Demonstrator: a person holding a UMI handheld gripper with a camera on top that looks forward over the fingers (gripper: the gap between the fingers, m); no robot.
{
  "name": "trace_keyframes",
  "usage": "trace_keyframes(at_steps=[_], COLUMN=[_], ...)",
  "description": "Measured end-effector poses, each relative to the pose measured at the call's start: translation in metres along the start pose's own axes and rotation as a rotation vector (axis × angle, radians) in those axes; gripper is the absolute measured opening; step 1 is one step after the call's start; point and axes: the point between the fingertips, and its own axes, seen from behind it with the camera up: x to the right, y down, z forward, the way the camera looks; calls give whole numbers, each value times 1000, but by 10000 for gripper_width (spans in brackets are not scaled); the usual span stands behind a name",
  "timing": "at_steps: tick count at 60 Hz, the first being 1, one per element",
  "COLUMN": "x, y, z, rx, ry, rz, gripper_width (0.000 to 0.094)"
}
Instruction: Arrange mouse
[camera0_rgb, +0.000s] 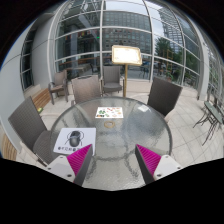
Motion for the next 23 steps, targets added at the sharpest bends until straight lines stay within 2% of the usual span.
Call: trace_keyframes(at_steps=[23], x=[18], y=[16], z=[-28], rx=[8], ry=[-16], rz=[29], gripper_width=[857])
